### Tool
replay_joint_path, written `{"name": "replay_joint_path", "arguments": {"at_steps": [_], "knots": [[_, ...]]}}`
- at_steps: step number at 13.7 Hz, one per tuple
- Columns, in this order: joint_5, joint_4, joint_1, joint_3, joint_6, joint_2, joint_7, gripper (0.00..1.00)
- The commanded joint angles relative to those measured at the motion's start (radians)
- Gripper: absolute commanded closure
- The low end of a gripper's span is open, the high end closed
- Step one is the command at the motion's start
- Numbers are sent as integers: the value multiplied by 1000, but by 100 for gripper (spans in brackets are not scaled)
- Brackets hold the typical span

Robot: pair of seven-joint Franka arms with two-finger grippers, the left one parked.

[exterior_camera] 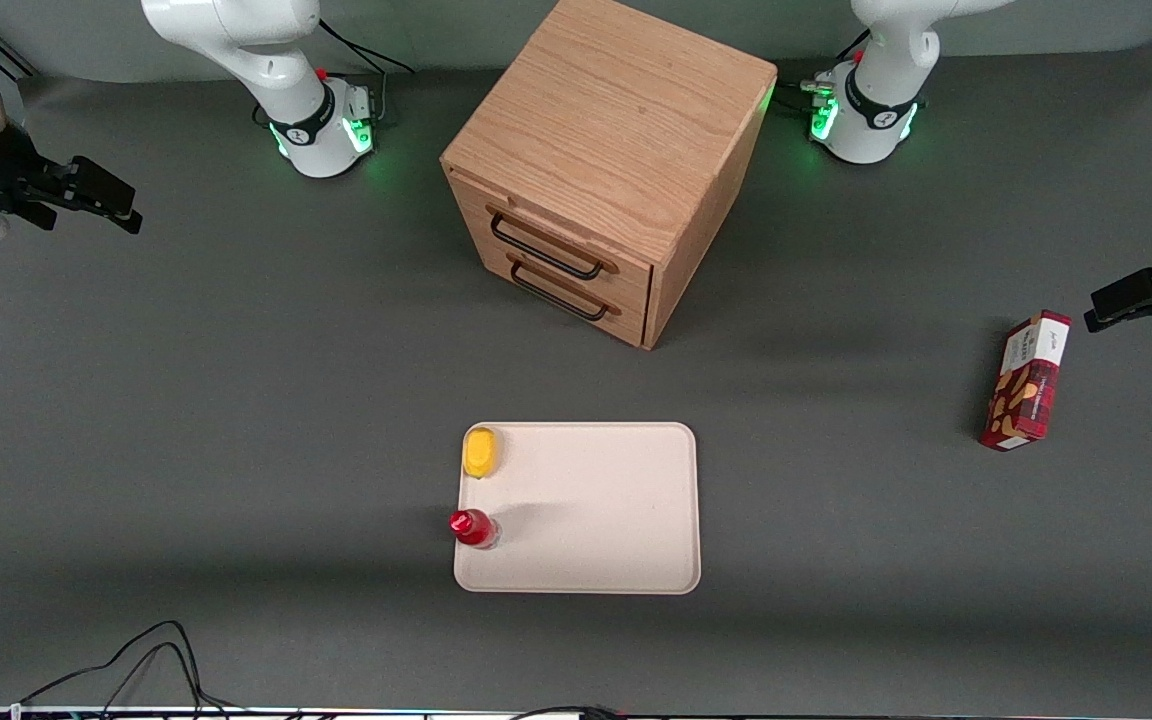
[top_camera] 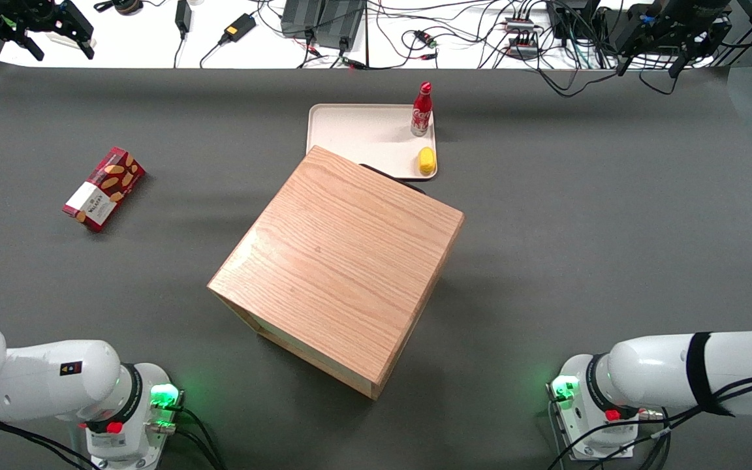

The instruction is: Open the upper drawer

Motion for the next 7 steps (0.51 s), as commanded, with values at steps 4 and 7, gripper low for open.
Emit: {"name": "replay_joint_path", "arguments": {"at_steps": [4,7], "knots": [[1,45,-16,18,-61,6,25,0],[42,66,-12,22,-86,26,-97,0]]}}
